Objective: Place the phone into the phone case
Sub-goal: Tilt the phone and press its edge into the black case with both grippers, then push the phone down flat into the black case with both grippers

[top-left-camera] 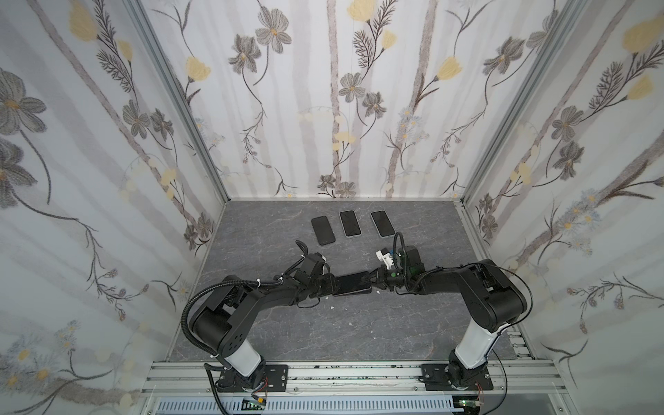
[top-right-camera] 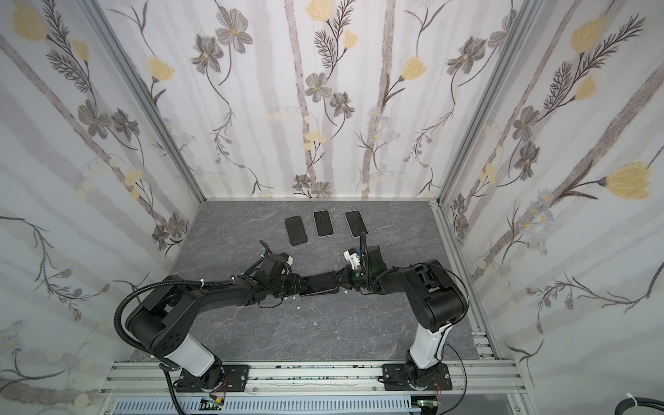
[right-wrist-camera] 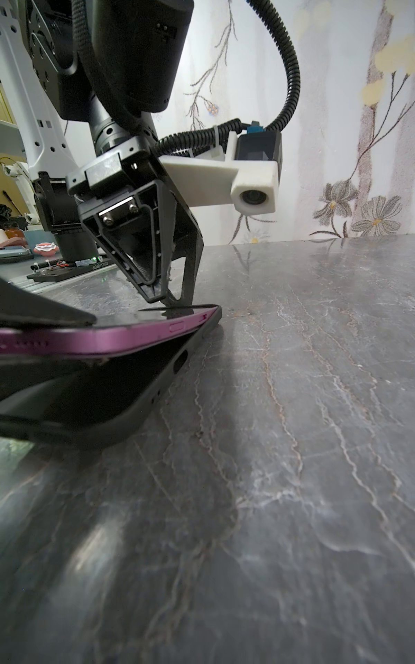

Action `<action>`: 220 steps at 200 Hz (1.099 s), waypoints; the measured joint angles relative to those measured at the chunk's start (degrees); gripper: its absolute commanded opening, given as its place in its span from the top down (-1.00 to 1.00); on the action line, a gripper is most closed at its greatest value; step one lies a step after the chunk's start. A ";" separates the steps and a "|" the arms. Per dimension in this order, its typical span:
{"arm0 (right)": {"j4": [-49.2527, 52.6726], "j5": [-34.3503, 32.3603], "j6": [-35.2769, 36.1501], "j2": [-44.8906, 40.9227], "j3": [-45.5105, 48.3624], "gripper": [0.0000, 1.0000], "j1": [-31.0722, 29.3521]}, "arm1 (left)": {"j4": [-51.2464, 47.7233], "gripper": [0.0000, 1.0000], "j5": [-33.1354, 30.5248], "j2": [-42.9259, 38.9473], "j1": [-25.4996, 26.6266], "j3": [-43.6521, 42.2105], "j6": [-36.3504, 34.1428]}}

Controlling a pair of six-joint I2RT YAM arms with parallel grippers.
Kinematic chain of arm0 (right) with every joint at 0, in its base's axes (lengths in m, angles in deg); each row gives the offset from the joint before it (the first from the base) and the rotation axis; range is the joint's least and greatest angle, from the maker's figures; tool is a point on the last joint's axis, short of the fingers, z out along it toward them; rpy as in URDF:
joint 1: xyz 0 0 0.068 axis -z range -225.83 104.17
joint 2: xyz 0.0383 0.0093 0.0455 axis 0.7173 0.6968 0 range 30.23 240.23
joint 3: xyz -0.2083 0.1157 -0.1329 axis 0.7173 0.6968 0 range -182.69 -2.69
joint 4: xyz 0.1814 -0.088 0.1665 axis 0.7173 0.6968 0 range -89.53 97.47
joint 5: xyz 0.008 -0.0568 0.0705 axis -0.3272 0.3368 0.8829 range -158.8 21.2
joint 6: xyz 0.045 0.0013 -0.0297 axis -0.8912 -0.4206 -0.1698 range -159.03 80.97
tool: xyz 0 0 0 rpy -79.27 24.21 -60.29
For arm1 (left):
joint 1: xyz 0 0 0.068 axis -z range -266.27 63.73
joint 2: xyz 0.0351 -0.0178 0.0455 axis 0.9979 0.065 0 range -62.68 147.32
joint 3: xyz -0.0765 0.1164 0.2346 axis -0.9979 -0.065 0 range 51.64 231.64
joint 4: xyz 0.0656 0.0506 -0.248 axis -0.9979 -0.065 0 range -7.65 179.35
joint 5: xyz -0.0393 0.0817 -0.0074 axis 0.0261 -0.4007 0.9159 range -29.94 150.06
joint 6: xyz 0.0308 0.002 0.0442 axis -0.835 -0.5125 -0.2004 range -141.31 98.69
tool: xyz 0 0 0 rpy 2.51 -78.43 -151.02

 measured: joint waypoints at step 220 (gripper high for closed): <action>23.28 -12.79 8.48 -2.19 -8.28 0.35 -1.86 | -3.52 0.42 -1.99 0.87 0.15 1.66 -3.43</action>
